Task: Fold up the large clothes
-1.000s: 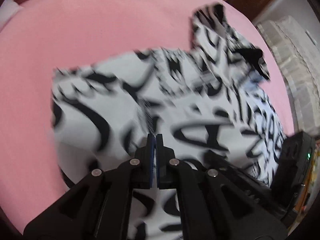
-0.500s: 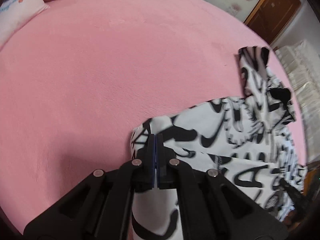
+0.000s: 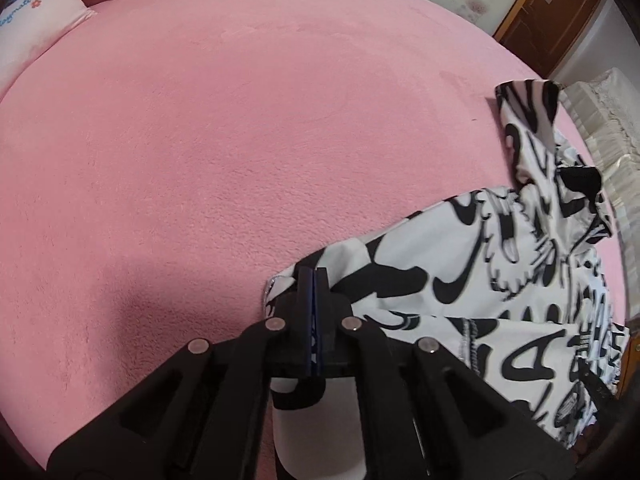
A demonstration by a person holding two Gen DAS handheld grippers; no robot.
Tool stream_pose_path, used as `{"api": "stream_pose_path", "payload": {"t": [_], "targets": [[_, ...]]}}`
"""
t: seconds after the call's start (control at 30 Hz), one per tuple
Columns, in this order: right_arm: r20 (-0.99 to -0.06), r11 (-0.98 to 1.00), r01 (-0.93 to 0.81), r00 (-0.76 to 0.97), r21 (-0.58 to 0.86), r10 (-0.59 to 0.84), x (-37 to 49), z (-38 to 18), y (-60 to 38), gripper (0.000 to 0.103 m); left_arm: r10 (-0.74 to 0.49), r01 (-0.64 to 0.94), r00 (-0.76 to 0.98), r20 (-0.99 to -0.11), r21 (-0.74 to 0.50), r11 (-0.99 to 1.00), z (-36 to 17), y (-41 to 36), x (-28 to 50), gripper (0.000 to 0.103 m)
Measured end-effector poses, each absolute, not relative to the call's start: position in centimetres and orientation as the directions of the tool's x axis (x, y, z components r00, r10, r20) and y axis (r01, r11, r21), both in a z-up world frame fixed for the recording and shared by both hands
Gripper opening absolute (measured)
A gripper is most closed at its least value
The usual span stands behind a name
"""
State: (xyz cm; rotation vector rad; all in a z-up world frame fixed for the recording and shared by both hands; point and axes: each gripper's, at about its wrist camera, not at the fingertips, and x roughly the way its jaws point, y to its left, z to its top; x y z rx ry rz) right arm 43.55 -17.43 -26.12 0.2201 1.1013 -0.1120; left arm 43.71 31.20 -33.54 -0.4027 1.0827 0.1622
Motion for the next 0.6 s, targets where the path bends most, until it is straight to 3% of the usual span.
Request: {"api": "stream_pose_path", "payload": {"t": [0.1,0.27,0.33,0.4,0.47,0.6], "targets": [[-0.883,0.978,0.194,0.47,0.081,-0.02,42.9,-24.4,-15.8,0.0,-0.093,-0.322,0.514,-0.853,-0.292,0.9,-31.2,31.6,42.5,0.001],[-0.847,0.987,0.122,0.532,0.108,0.026,40.0,-20.4,-12.8,0.006,0.079,-0.473,0.486,-0.87,-0.186,0.862,-28.1,30.8,38.4,0.001],[-0.837,0.988,0.098,0.544,0.124,0.051,38.7,-18.9,-11.6,0.019,0.083,-0.486,0.466,-0.881,-0.177,0.856,-27.5,29.9,36.6,0.001],[-0.83,0.98,0.104,0.552,0.167,0.083,36.9,-17.7,-11.2,0.055,0.075,-0.5,0.429,-0.9,-0.168,0.849,-27.2,28.7,34.6,0.001],[-0.824,0.97,0.108,0.554,0.216,0.122,35.0,-16.8,-11.0,0.069,0.047,-0.484,0.392,-0.919,-0.162,0.86,-27.1,27.2,32.6,0.001],[-0.841,0.959,0.102,0.51,0.265,0.178,31.2,-15.7,-11.0,0.08,0.017,-0.426,0.31,-0.95,-0.123,0.896,-26.6,23.8,28.9,0.001]]}}
